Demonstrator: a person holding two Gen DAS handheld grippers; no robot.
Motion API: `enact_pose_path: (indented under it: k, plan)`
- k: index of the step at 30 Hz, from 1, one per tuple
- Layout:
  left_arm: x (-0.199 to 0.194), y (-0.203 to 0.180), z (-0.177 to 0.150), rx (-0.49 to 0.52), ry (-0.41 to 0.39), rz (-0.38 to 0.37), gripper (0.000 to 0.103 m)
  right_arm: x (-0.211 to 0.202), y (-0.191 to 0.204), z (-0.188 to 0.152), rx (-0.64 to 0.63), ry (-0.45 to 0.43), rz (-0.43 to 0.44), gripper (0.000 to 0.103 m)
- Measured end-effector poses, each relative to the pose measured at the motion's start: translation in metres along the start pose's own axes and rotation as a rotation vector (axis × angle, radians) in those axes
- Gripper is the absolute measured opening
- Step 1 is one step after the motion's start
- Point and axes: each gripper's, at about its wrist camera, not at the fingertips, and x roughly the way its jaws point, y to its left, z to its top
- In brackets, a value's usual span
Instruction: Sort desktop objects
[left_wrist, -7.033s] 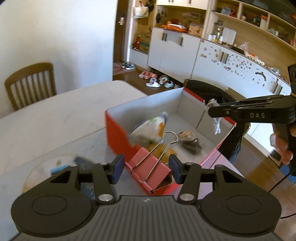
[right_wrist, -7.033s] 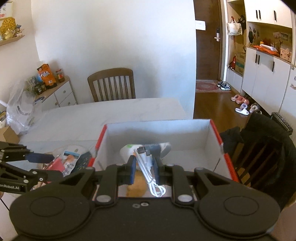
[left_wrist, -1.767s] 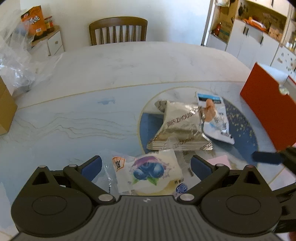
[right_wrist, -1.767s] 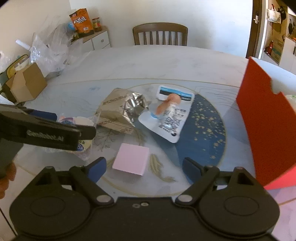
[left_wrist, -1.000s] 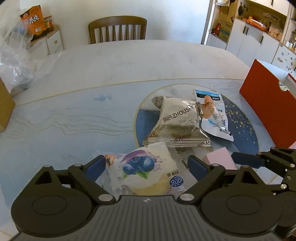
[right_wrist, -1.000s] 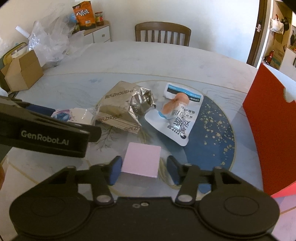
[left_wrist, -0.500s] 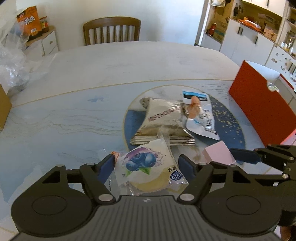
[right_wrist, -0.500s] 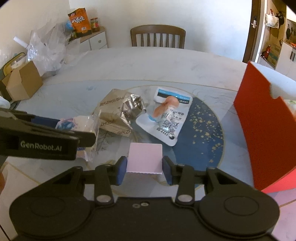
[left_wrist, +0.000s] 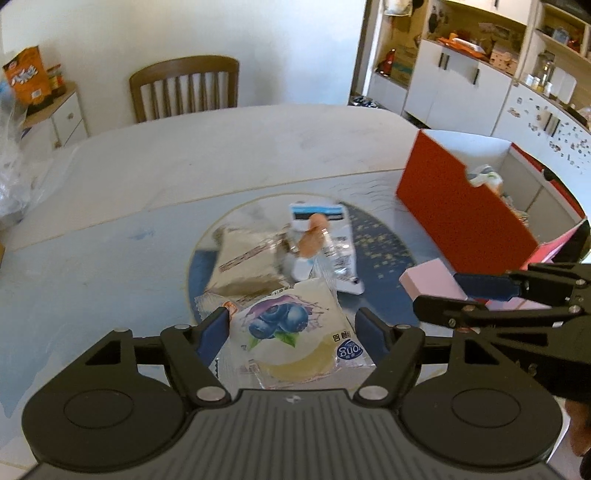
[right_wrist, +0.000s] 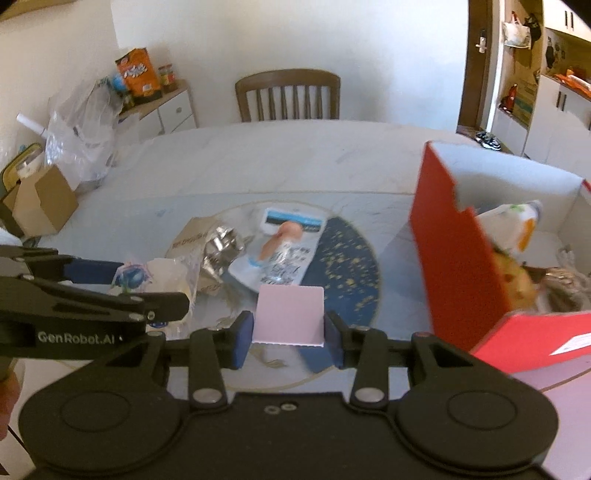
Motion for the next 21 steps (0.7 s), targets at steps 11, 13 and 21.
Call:
enact_pose_path:
  k: [11,13,21]
  plan:
    - [-0.009,-0.049,0.022,0.082,-0.066,-0.010,0.056,-0.033,-0.043,0.008,0.015,-0.053,-0.040,0.040]
    - [-0.003,-0.054,0.022,0.076,-0.047,0.000,0.056,-0.035,-0.053,0.007,0.023,-0.050,-0.046,0.040]
    - [0.002,-0.054,0.007,0.036,-0.011,0.002,0.076,-0.040,-0.076,0.001,0.026,-0.049,-0.014,0.040]
